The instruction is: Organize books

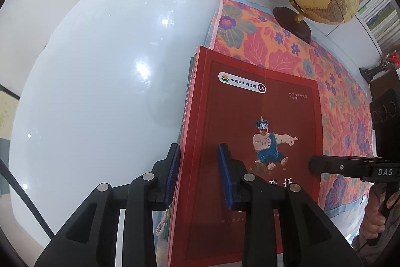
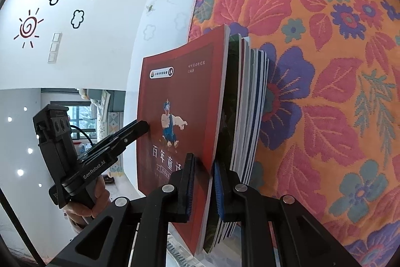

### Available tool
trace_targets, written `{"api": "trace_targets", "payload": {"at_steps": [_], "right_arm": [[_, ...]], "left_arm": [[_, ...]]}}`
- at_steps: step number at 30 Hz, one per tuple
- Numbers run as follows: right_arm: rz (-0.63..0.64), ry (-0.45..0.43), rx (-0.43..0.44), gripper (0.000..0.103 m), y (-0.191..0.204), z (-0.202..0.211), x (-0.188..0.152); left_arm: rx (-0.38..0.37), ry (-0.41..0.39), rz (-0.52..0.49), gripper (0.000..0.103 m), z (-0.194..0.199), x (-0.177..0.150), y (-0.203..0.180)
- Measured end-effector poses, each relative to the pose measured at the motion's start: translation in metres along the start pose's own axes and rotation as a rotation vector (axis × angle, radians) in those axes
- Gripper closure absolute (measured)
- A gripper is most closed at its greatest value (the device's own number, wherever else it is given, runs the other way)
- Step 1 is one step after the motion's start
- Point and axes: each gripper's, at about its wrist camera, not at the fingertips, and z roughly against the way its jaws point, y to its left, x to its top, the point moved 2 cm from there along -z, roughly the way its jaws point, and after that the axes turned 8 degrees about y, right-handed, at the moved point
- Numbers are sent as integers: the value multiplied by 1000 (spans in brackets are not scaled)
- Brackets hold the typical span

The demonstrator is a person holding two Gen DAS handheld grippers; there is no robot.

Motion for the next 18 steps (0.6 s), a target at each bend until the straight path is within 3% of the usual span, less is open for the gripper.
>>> {"api": "trace_targets", "payload": {"at_steps": [5, 8, 13, 15, 18], "right_arm": [[-21, -43, -60, 89, -2, 13, -5], [-4, -55, -169, 88, 2, 14, -6], [14, -60, -220, 85, 7, 3, -5], [21, -64, -240, 84, 10, -3, -7], [58, -127, -352, 84, 25, 11, -16]], "left_arm": [[7, 0, 0, 75, 0, 0, -1], [24, 0, -1, 75, -1, 0, -4], [40, -11, -24, 72, -2, 1, -8], [19, -4, 3, 70, -3, 2, -3], [4, 49, 69, 70, 2, -3, 1]]}}
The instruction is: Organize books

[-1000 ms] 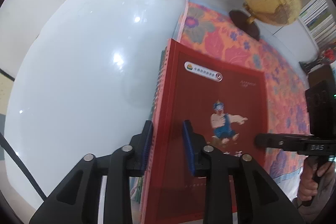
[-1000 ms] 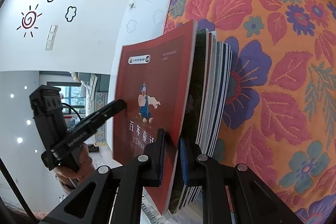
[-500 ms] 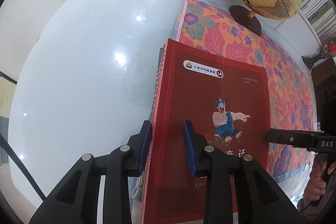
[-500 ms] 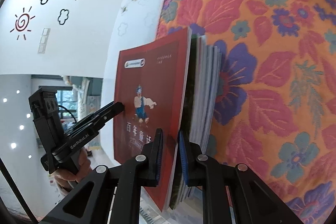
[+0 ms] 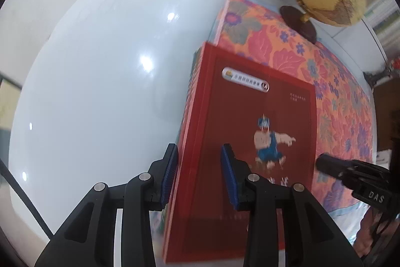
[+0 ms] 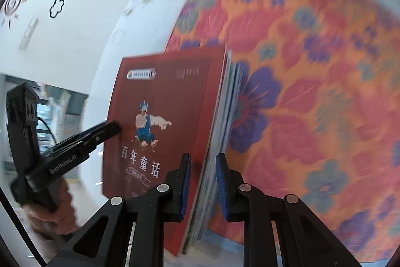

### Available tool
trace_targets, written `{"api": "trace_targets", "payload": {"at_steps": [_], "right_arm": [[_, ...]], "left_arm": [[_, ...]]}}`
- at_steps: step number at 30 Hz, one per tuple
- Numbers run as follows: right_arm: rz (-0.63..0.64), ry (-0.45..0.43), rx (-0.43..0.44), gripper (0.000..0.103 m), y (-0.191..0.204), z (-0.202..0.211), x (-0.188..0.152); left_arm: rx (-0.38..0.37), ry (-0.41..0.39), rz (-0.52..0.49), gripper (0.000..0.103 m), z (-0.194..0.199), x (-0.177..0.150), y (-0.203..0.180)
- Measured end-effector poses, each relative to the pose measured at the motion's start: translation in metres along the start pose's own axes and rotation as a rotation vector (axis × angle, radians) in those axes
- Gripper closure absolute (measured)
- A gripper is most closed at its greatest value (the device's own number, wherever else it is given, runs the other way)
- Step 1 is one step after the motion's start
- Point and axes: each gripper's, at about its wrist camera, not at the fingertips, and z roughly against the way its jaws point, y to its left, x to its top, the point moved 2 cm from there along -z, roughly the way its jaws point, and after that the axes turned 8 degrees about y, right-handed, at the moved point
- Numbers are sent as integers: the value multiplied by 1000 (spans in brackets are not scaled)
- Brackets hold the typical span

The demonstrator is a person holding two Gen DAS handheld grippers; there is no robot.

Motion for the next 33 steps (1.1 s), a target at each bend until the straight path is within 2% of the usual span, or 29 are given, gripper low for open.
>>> {"api": "trace_targets", "payload": {"at_steps": [2, 4, 6, 11, 13, 15, 17, 20, 22, 24, 29, 33], "right_arm": [[35, -73, -90, 84, 7, 26, -9], [60, -107, -146, 84, 11, 48, -19], [60, -116, -220, 84, 12, 67, -30], [59, -216, -385, 83, 8, 127, -68], [33, -240, -372, 79, 4, 147, -81], [-3, -274, -338, 77, 1, 163, -94], [-20, -315, -340, 74, 0, 177, -108], [-27, -384, -384, 63, 0, 188, -126], [-36, -433, -402, 48, -3, 190, -139], [-56, -468, -409, 40, -8, 192, -150], [-74, -465, -393, 40, -12, 190, -164], [-96, -433, -386, 36, -18, 184, -163]], "left_arm": [[0, -22, 11, 70, 13, -9, -3], [17, -62, 3, 70, 31, -19, -12], [29, -85, -28, 70, 48, -26, -24], [114, -169, -140, 69, 93, -45, -70], [140, -197, -176, 69, 106, -55, -92], [137, -202, -201, 69, 111, -63, -109], [125, -196, -229, 69, 112, -73, -129], [102, -222, -282, 69, 111, -91, -154], [114, -240, -299, 66, 106, -101, -164], [133, -233, -318, 63, 98, -110, -171], [155, -224, -330, 49, 85, -130, -187], [235, -230, -377, 45, 76, -135, -202]]}}
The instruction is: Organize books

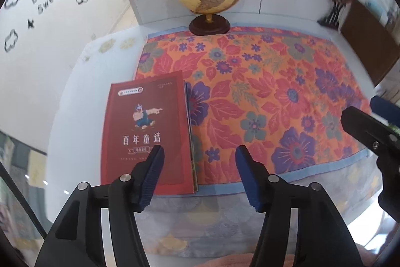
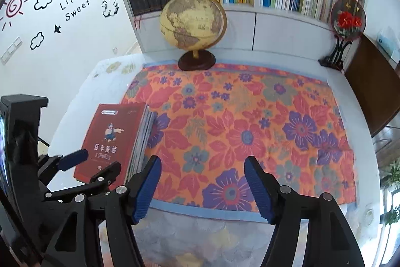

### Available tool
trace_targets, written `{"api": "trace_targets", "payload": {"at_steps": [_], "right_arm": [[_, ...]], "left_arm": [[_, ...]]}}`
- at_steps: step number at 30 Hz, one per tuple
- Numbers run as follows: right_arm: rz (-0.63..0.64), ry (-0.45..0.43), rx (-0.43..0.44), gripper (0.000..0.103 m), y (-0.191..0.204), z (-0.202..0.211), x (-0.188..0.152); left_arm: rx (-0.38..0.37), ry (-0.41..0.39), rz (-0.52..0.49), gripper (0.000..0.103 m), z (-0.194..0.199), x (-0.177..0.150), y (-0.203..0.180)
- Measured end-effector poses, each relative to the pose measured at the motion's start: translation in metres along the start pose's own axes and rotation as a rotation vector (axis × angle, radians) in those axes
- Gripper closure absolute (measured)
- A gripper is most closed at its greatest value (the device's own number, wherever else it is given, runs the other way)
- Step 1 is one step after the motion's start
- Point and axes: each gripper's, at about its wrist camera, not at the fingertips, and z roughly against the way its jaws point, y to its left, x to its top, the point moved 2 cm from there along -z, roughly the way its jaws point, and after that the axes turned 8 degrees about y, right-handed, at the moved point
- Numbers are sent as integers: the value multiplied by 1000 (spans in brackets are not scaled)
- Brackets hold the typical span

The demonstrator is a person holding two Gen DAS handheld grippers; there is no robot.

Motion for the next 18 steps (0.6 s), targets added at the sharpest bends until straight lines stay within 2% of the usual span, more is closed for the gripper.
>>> {"api": "trace_targets", "payload": {"at_steps": [5, 18], "right_arm": [[-26, 2, 6, 36, -7, -2, -3], [-17, 46, 3, 36, -3, -13, -12]], "left_arm": [[-14, -28, -7, 34, 5, -1, -5], [-55, -3, 51, 34, -2, -9, 2]]}}
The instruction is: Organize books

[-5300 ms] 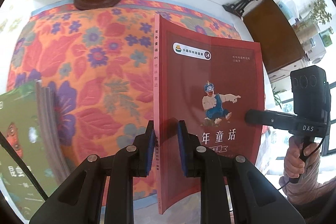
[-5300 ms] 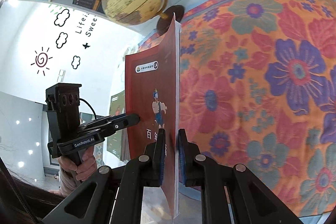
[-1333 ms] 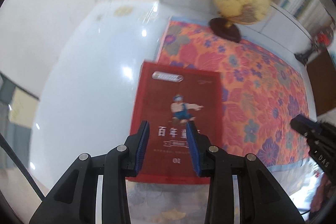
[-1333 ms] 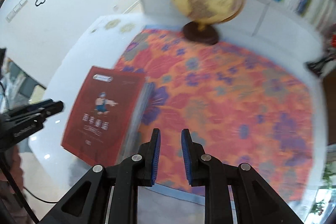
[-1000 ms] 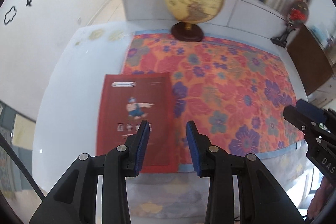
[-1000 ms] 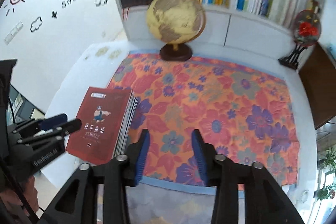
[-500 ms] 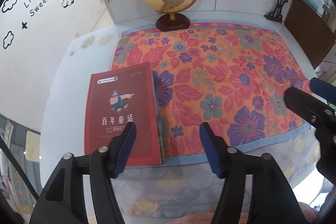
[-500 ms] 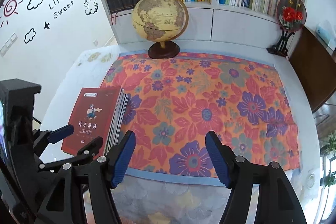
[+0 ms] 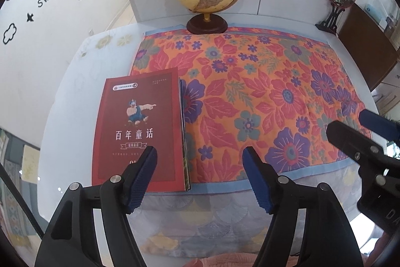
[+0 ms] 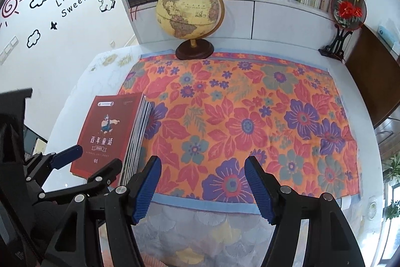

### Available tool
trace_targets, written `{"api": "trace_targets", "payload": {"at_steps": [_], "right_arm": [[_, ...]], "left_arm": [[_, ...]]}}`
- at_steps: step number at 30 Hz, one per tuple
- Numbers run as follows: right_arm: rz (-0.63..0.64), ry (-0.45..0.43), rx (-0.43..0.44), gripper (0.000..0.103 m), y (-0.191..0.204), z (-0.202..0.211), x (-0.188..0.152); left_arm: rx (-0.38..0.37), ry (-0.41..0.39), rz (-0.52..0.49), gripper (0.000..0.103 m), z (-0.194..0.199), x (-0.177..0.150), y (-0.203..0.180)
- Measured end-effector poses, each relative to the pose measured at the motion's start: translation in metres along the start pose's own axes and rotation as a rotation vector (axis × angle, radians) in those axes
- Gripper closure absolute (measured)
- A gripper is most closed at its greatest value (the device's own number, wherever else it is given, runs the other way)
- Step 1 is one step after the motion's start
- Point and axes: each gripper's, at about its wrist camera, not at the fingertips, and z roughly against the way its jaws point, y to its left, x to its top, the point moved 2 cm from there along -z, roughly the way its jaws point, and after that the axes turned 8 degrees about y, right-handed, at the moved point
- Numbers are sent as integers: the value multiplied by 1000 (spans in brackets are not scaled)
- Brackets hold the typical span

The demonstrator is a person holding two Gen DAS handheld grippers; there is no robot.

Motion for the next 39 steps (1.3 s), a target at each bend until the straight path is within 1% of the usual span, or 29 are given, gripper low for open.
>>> {"api": "trace_targets", "payload": {"at_steps": [9, 13, 17, 39], "right_arm": [[1, 10, -18, 36, 2, -3, -4], [-6, 17, -29, 36, 1, -5, -4], [-8, 34, -29, 36, 2, -9, -5], [-44, 67, -15, 36, -2, -19, -5]], "left_arm": [[-23, 17, 35, 34, -5, -1, 9], [-26, 16, 33, 34, -5, -1, 10], [-52, 19, 29, 34, -6, -1, 10], [-60, 26, 13, 34, -9, 2, 9]]}}
